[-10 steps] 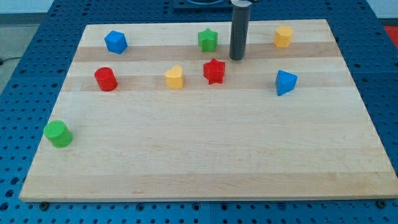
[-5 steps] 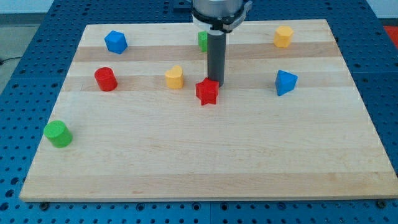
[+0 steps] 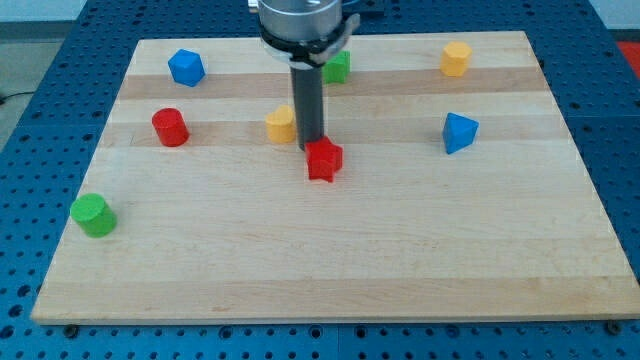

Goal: Push the red star towards the right bottom of the board

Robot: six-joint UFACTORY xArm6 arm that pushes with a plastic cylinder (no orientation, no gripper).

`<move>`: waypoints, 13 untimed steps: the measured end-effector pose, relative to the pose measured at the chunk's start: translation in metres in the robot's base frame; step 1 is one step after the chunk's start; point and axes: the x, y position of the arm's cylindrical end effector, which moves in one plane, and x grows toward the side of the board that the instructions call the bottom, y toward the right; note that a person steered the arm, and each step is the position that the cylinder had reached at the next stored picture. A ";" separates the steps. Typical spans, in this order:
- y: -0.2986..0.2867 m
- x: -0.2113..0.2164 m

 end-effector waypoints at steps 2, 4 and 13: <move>0.004 0.038; 0.004 0.061; 0.088 0.158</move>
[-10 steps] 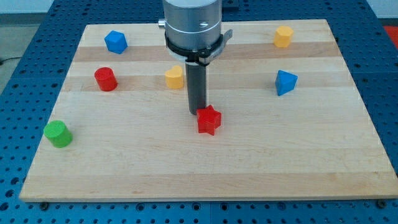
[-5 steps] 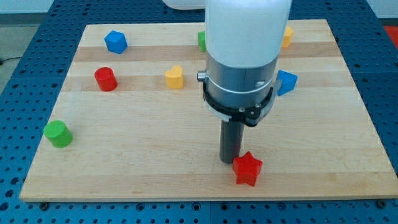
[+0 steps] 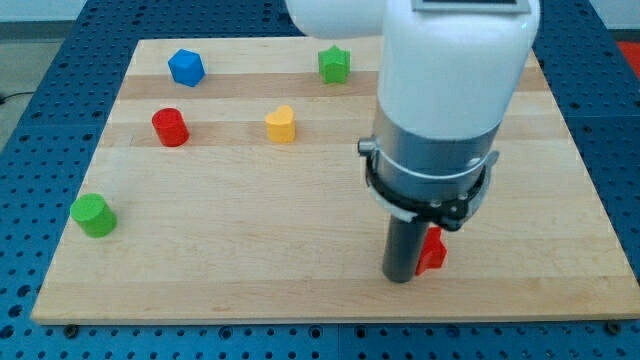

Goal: Push the red star towards the right bottom of the board

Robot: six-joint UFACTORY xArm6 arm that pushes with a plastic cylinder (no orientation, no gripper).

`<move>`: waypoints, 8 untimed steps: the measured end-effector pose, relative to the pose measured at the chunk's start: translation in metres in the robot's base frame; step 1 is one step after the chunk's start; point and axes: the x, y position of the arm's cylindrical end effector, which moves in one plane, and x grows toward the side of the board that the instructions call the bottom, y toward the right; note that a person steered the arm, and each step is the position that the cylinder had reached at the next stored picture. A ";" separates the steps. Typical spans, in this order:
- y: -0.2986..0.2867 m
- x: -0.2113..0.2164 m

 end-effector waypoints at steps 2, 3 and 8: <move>-0.025 -0.009; -0.060 -0.049; -0.118 -0.214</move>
